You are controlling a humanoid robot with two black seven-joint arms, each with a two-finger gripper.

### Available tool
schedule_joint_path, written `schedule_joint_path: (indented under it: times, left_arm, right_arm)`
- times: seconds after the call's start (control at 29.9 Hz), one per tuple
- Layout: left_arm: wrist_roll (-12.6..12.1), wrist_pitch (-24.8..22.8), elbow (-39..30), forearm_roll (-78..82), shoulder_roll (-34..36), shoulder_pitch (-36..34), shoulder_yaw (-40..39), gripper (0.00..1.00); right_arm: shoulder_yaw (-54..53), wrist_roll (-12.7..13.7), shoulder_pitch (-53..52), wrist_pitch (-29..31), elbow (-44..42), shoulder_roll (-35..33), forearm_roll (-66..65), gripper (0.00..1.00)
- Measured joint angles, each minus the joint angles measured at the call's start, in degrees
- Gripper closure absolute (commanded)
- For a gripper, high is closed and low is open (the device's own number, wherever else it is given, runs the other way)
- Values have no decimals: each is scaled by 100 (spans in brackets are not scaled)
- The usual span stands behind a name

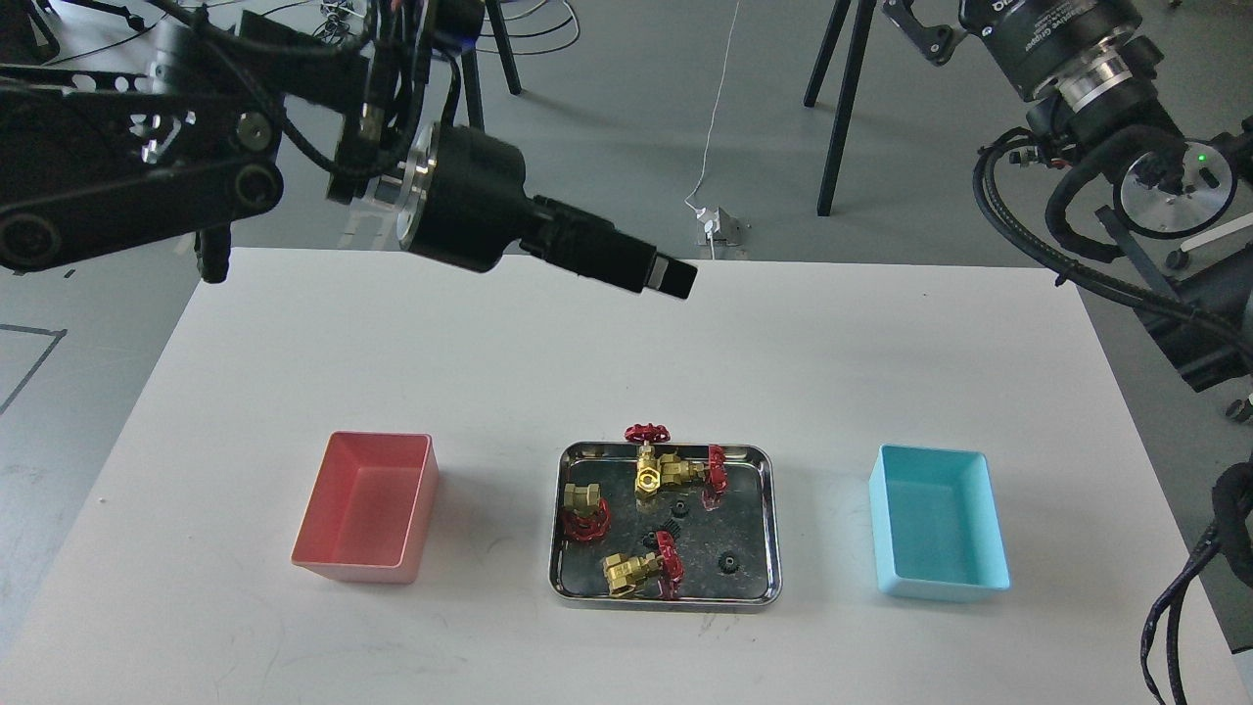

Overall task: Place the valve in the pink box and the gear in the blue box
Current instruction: 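Lower the left gripper over the brass valve in the tray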

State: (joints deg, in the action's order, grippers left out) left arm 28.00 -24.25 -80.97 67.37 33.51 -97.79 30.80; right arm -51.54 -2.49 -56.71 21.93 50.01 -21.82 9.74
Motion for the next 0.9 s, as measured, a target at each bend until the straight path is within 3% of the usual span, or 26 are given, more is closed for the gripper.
schedule_joint_path:
  times: [0.17,0.23,0.5,0.74,0.9]
  left_arm:
    - [0,1825,361,971,-693,97,1601,4]
    - [0,2282,512,1069,-827,328,1925,4]
    - [-1,2715,928,1315,-985,1131,2014,4]
    - [-2,2794,1711,1322,-1444,1861,1659,7]
    - [-1,2827,1914,1322,-1605,2138,1548,13]
  right_arm:
    - [40,131,-323,-637,-49,48,22,0]
    - [46,175,-360,-690,-112,26,32,0]
    - [54,196,-372,-711,-236,-13,46,0]
    - [54,197,-326,-717,-248,-16,54,0]
    - [54,197,-316,-718,-253,-44,55,0]
